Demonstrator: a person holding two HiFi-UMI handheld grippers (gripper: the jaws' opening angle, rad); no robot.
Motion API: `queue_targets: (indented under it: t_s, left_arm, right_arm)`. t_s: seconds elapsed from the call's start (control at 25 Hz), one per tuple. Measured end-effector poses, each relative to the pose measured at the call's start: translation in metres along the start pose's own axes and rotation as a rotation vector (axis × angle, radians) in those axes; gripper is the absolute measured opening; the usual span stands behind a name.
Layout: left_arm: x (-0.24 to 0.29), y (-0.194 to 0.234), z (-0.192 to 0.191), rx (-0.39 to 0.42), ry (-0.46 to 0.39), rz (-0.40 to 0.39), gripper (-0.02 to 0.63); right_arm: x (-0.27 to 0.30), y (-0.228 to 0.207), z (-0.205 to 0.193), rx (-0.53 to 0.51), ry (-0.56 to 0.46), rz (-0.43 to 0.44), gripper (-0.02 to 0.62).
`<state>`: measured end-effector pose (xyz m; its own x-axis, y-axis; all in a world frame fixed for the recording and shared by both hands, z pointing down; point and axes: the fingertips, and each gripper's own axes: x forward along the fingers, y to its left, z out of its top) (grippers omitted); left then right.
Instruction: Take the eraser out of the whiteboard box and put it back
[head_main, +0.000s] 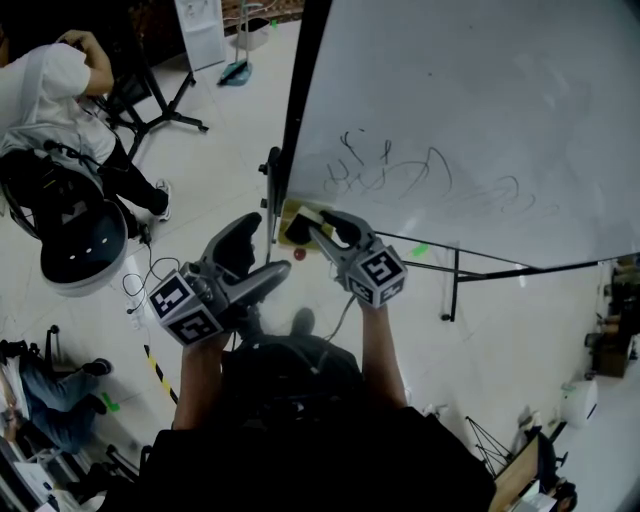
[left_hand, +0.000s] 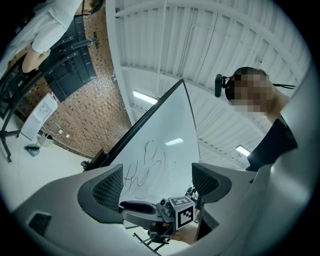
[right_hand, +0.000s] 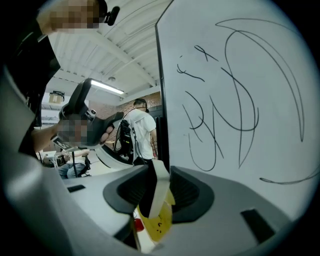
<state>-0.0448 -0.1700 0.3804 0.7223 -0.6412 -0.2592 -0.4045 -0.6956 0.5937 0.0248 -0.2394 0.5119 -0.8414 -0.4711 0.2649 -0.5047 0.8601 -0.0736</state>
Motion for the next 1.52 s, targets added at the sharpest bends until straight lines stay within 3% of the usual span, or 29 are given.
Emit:
queue_targets:
  t_s: [1.04,1.52]
  left_arm:
    - [-0.003,0.010,-0.002,-0.018,-0.006,0.025,0.428]
    - [-0.004,0.008,-0.003,-0.018,-0.005,0.026,0.428]
  right_arm:
    - [0.020,0.012,-0.045,-0.192,0.161,0.009,0.156]
    - [0.020,0.012,-0.053,-0.201,0.185,-0.002,0.172]
